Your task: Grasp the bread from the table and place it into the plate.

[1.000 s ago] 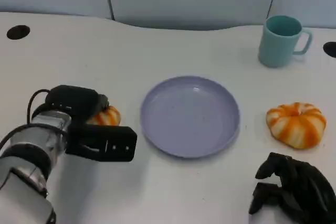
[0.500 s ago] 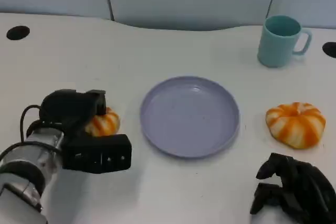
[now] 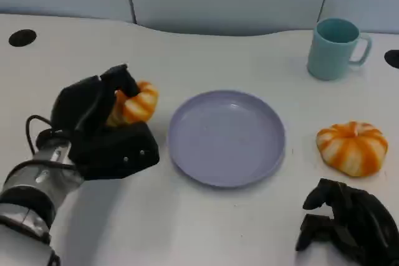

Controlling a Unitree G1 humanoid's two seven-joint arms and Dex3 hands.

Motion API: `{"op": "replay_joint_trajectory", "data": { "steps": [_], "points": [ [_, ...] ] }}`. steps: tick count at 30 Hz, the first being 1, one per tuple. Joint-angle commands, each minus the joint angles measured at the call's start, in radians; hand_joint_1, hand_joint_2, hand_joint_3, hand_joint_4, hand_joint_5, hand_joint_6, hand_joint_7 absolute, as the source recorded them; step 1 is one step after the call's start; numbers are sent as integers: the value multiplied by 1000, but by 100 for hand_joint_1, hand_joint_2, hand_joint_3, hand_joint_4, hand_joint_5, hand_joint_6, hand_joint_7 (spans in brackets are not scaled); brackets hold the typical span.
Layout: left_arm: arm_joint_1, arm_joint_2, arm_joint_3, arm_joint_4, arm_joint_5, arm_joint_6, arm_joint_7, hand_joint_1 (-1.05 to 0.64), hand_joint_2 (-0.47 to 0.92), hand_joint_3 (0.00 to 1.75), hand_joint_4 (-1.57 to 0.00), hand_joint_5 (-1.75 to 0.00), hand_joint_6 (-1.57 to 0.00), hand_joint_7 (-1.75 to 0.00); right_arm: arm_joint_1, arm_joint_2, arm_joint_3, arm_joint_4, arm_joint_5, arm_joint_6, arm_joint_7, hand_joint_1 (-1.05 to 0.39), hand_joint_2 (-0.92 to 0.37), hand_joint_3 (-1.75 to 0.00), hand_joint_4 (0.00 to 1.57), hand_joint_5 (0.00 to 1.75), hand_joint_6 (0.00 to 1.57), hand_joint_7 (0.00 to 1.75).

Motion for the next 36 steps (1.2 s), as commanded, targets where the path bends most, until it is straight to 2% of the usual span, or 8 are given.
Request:
{"op": "replay_joint_trajectory", "data": {
  "steps": [1, 6, 10, 13, 21, 25, 27, 36],
  "points": [
    [-35, -9, -15, -21, 22, -29, 39, -4, 55, 98, -75, -175, -62, -175, 5, -17, -5, 3, -6, 8, -6, -43, -92, -42, 124, 106, 113, 100],
    [-78, -33, -97, -34, 122, -70, 143, -2, 42, 118, -80, -175, -61, -175, 3, -14, -6, 8, -8, 6, -14, -42, -92, -41, 124, 106, 113, 101],
    [-120, -46, -133, -26, 142, -133, 64, -6, 44, 122, -82, -175, -62, -175, 0, -16, -5, 15, -11, 5, -14, -43, -92, -42, 125, 106, 114, 101],
    [-152, -54, -160, -24, 152, -186, -21, -10, 54, 110, -86, -175, -69, -175, -1, -16, -6, 16, -8, 9, -12, -42, -92, -42, 124, 105, 113, 100],
    [-202, -98, -248, -24, 231, -221, -37, -29, 63, 100, -92, -175, -76, -175, 2, -14, -4, 7, -3, 16, -9, -43, -92, -40, 123, 107, 112, 102],
    [-210, -112, -284, -17, 269, -197, -10, -27, 61, 99, -94, -175, -77, -175, 4, -11, -2, 13, -6, -2, -1, -43, -92, -42, 123, 107, 112, 102],
    [-210, -119, -285, -11, 267, -188, -29, -28, 60, 106, -96, -175, -77, -174, 4, -9, -3, 17, -2, -8, 5, -42, -92, -43, 123, 107, 112, 101],
    [-216, -147, -295, 7, 265, -122, -102, -30, 57, 105, -91, -175, -72, -170, 15, -7, 3, 4, -7, -14, 3, -42, -92, -42, 124, 105, 113, 99]
  ]
}}
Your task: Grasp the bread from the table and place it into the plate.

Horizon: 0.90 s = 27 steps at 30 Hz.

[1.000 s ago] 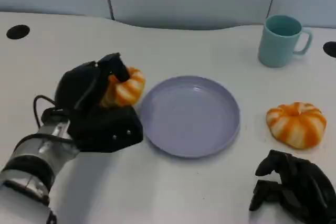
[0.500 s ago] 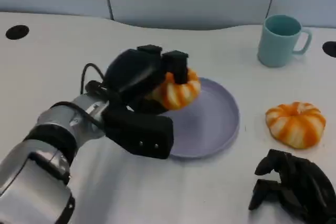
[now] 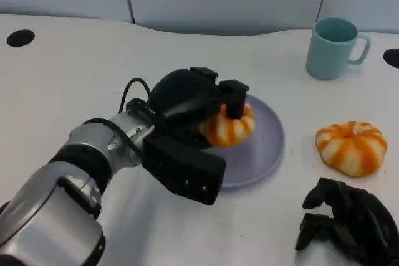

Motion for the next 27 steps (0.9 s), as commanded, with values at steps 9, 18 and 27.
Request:
{"op": "replay_joint_trajectory", "data": {
  "steps": [9, 18, 27],
  "points": [
    [-22, -13, 58, 20, -83, 42, -231, -30, 67, 66, -76, -128, -77, -82, 24, -2, 3, -16, -5, 2, -11, -43, -92, -42, 125, 104, 115, 98],
    [-18, -6, 80, 7, -118, 77, -367, -52, 91, 4, -26, -52, -35, -1, 21, -1, 1, -14, 1, 4, -5, -44, -92, -41, 125, 104, 116, 98],
    [-22, 13, 89, -1, -122, 86, -374, -73, 92, 12, 0, -29, -21, 0, 23, -3, 0, -16, 0, 6, -9, -44, -92, -41, 124, 104, 115, 99]
  ]
}}
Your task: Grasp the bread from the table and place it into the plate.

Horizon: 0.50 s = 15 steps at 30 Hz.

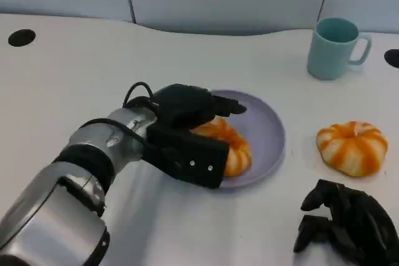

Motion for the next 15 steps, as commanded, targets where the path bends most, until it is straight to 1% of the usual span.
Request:
{"op": "replay_joint_trajectory", "data": {
  "steps": [1, 4, 9, 11, 14, 15],
  "points": [
    [-21, 24, 9, -11, -7, 8, 0, -74, 92, 12, 0, -28, -20, 0, 8, -11, -6, 0, 1, 9, -4, -44, -92, -40, 124, 105, 115, 99],
    [-4, 29, 52, -16, -53, -10, -11, -73, 92, 7, 0, -30, -23, -1, 9, -12, -7, -5, 4, 17, -4, -43, -92, -41, 124, 105, 114, 98],
    [46, 43, 165, -29, -188, -56, -79, -72, 92, 3, 0, -35, -26, -3, 0, -18, -8, 14, -5, 4, -1, -43, -92, -43, 123, 105, 114, 98],
    [63, 50, 194, -35, -223, -73, -102, -71, 92, 6, 0, -36, -26, -3, -2, -18, -9, 16, -6, 5, -5, -44, -92, -41, 124, 105, 114, 98],
    [69, 53, 206, -42, -233, -77, -117, -71, 92, 7, 0, -36, -26, -3, -3, -18, -9, 16, -7, 5, -6, -44, -92, -40, 124, 105, 115, 98],
    [94, 62, 231, -49, -263, -100, -137, -71, 92, 7, 0, -36, -26, -3, -4, -21, -10, 20, -5, 2, 2, -44, -92, -40, 124, 105, 115, 98]
  ]
}}
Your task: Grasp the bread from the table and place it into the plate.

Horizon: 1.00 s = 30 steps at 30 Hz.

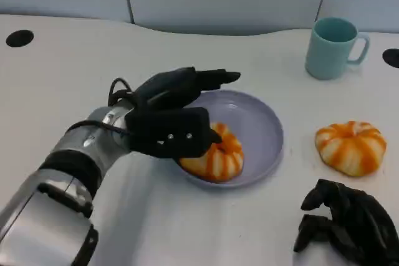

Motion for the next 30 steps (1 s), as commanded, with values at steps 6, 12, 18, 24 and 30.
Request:
{"op": "replay_joint_trajectory", "data": {
  "steps": [6, 12, 18, 24, 30],
  "points": [
    [142, 37, 166, -63, -225, -126, -179, -64, 92, 8, -5, -43, -32, -5, -2, -22, -12, 25, -1, -6, 14, -43, -92, -43, 124, 105, 114, 98],
    [266, -16, 309, -134, -436, -151, -298, -58, 92, 5, -22, -68, -50, -8, -2, -19, -8, 18, -7, -3, 3, -43, -92, -41, 125, 105, 115, 98],
    [441, -87, 428, -273, -630, -149, -362, -54, 92, 15, -48, -83, -68, -12, -13, -18, -8, 33, -7, -7, 3, -42, -92, -42, 124, 105, 115, 98],
    [624, -151, 479, -509, -830, 40, -470, -49, 92, 27, -60, -89, -76, -15, -25, -18, -10, 61, -3, -28, 20, -42, -92, -42, 124, 105, 114, 97],
    [811, -182, 482, -809, -972, 342, -483, -50, 92, 24, -72, -106, -91, -24, -27, -19, -9, 60, -6, -21, 14, -42, -92, -42, 125, 103, 115, 96]
  ]
}}
